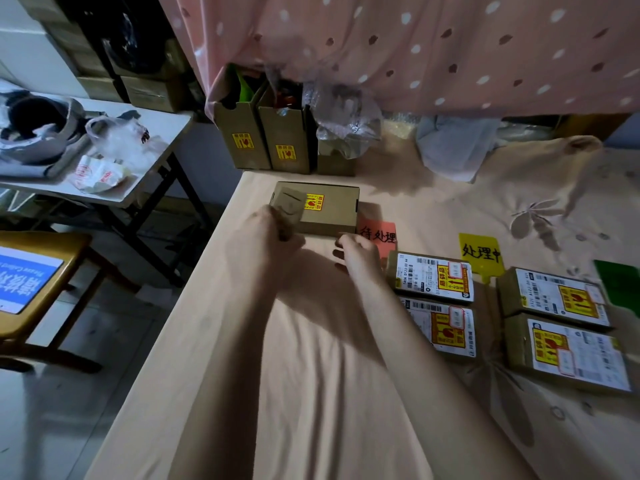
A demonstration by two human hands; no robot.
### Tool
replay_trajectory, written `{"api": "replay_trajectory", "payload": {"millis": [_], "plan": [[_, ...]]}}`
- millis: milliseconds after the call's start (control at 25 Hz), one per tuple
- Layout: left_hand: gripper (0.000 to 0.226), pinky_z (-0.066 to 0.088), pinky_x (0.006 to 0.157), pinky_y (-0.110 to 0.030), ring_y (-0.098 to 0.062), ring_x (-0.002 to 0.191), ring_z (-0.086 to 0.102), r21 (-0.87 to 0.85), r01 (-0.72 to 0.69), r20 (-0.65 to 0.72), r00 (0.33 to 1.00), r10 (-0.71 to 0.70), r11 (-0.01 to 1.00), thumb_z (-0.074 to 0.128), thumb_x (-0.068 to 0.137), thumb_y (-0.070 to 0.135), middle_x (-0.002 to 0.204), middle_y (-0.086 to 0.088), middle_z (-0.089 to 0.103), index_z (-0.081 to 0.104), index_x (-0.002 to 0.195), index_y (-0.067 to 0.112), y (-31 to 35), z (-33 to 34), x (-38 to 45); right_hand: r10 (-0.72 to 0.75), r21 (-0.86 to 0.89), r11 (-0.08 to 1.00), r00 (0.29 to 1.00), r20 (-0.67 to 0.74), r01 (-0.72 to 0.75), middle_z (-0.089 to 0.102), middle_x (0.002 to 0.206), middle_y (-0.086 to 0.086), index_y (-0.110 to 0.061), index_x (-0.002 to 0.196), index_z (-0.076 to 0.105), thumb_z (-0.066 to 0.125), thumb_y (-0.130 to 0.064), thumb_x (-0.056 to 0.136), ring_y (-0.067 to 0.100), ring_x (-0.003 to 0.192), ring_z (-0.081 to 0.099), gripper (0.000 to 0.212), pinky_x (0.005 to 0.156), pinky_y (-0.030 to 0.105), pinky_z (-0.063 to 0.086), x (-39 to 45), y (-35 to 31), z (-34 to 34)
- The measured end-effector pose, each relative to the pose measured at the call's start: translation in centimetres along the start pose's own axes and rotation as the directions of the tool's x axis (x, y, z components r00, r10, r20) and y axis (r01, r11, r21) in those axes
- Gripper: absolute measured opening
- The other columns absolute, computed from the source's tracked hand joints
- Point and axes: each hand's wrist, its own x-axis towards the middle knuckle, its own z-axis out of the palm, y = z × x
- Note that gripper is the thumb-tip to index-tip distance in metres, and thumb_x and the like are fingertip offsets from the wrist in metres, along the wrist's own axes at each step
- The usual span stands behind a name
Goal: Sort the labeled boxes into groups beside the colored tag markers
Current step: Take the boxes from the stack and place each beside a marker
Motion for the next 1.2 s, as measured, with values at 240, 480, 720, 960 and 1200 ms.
{"api": "replay_trajectory", "payload": {"millis": [240, 480, 720, 960, 1200], "plan": [[0.034, 0.056, 0.056, -0.018, -0.014, 0.077, 0.069, -0.758, 0.101, -0.015, 0.985, -0.171, 0.645, 0.068, 0.079, 0.016, 0.092, -0.002, 0.072, 0.068, 0.113, 0.02, -5.0, -3.4, -2.6, -0.002, -0.101, 0.995, 0.984, 0.177, 0.02, 0.05, 0.12, 0.002, -0.023, 0.132, 0.047, 0.052, -0.031, 0.092, 0.018, 0.108, 0.05, 0.042, 0.094, 0.033, 0.043, -1.8, 0.3, -2.8], [0.035, 0.054, 0.056, -0.021, -0.011, 0.076, 0.067, -0.828, 0.296, 0.18, 0.945, -0.273, 0.476, 0.058, 0.087, 0.016, 0.095, -0.005, 0.071, 0.064, 0.12, 0.024, -6.4, -2.0, -4.2, 0.039, 0.003, 0.999, 0.995, 0.09, -0.039, 0.057, 0.127, 0.007, -0.019, 0.136, 0.044, 0.051, -0.026, 0.093, 0.019, 0.105, 0.058, 0.043, 0.084, 0.031, 0.051, -3.3, 1.7, -5.6], [0.034, 0.052, 0.066, -0.024, -0.009, 0.083, 0.064, -0.824, 0.301, 0.277, 0.953, -0.121, 0.48, 0.051, 0.093, 0.011, 0.094, 0.003, 0.07, 0.059, 0.123, 0.024, -5.0, -1.0, -5.6, -0.124, 0.108, 0.987, 0.992, 0.035, 0.119, 0.067, 0.091, -0.006, -0.019, 0.119, 0.059, 0.056, -0.017, 0.091, 0.01, 0.08, 0.066, 0.028, 0.062, 0.021, 0.055, -5.4, 1.3, -10.5], [0.036, 0.053, 0.074, -0.028, -0.017, 0.093, 0.063, -0.806, 0.217, 0.275, 0.961, 0.025, 0.55, 0.053, 0.093, 0.009, 0.107, -0.007, 0.068, 0.056, 0.127, 0.02, -1.6, -0.8, -7.5, -0.24, 0.097, 0.963, 0.965, -0.103, 0.25, 0.067, 0.098, -0.003, -0.037, 0.095, 0.06, 0.061, -0.02, 0.088, 0.01, 0.087, 0.064, 0.018, 0.064, 0.022, 0.05, -8.3, 1.0, -15.2], [0.039, 0.054, 0.081, -0.032, -0.011, 0.087, 0.065, -0.768, 0.208, 0.336, 0.936, 0.103, 0.606, 0.057, 0.091, 0.008, 0.1, -0.003, 0.07, 0.056, 0.129, 0.014, 1.8, 1.0, -9.5, -0.246, 0.105, 0.955, 0.941, -0.232, 0.276, 0.067, 0.088, -0.004, -0.025, 0.084, 0.06, 0.066, -0.015, 0.084, 0.007, 0.08, 0.064, 0.012, 0.067, 0.013, 0.053, -9.9, 2.7, -20.0]]}}
